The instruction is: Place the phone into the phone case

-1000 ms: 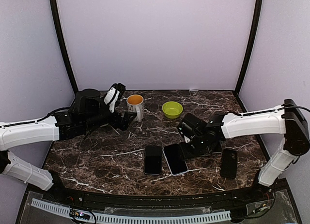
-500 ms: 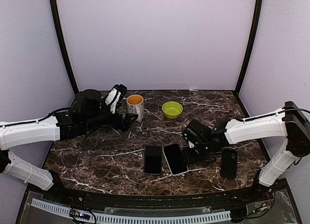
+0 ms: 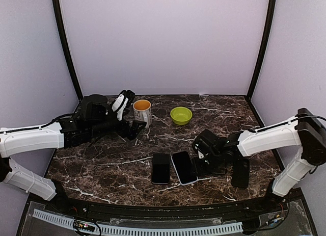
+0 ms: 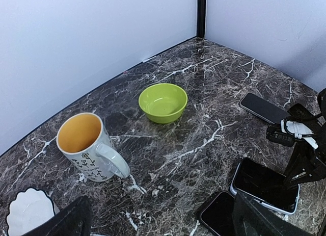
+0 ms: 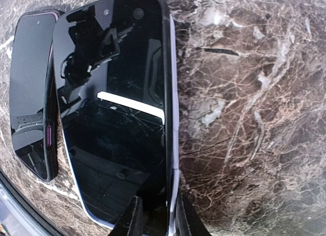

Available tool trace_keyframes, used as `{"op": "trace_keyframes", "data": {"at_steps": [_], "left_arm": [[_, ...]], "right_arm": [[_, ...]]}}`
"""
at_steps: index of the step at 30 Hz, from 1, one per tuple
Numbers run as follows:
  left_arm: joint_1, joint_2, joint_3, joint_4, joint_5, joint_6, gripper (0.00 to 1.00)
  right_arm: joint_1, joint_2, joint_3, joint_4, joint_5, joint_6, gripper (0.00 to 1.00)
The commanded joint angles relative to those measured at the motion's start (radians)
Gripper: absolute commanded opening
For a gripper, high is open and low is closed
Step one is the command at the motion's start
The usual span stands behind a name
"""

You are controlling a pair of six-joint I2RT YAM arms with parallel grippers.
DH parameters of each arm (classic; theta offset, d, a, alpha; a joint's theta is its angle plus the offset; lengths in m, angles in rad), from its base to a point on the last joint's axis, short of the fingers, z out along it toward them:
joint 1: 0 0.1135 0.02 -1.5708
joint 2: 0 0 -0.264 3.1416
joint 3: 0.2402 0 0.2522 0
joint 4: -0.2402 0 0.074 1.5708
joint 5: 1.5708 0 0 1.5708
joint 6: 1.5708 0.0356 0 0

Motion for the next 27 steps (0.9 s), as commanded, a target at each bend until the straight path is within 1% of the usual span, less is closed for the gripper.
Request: {"op": "trace_keyframes", "data": {"at_steps": [1,3,5,7,9,10,11,12,18,22,27], "left_arm": [[0.004,-0.023,-0.012,0.022,0.011,0.020,0.99],[0.004,-0.024,-0.011,0.018,-0.001,0.026,0.99],[0.005,-0.025,-0.006,0.012,-0.005,0.028,0.99],[0.004,-0.033,-0.006,0.011,0.002,0.026,0.99],[0.004,-0.043,-0.009,0.016,0.009,0.026,0.99],[0.004,-0.046,-0.010,0.016,0.010,0.027,0.99],[0.004,-0.048,-0.009,0.015,0.009,0.028,0.99],[0.004,-0.048,-0.009,0.014,0.008,0.029,0.99],[0.004,-0.042,-0.005,0.009,0.011,0.030,0.99],[0.004,-0.050,-0.007,0.014,0.036,0.024,0.99],[0.004,-0.041,-0.003,0.005,0.019,0.033,0.99]], "right_arm": [[0.059,0.105,0.023,-0.116,0.035,-0.010,0.24],[0.077,0.103,0.089,-0.186,0.089,-0.030,0.33],[0.078,0.090,0.145,-0.251,0.149,-0.032,0.45],[0.080,0.081,0.189,-0.302,0.199,-0.022,0.64],[0.090,0.082,0.228,-0.335,0.234,-0.019,0.86],[0.099,0.085,0.237,-0.338,0.241,-0.020,0.96],[0.109,0.090,0.246,-0.333,0.244,-0.018,0.98],[0.119,0.096,0.253,-0.325,0.242,-0.016,0.99],[0.176,0.159,0.326,-0.268,0.261,-0.015,0.98],[0.182,0.207,0.348,-0.308,0.327,0.030,0.98],[0.184,0.275,0.391,-0.379,0.338,0.048,0.98]]}}
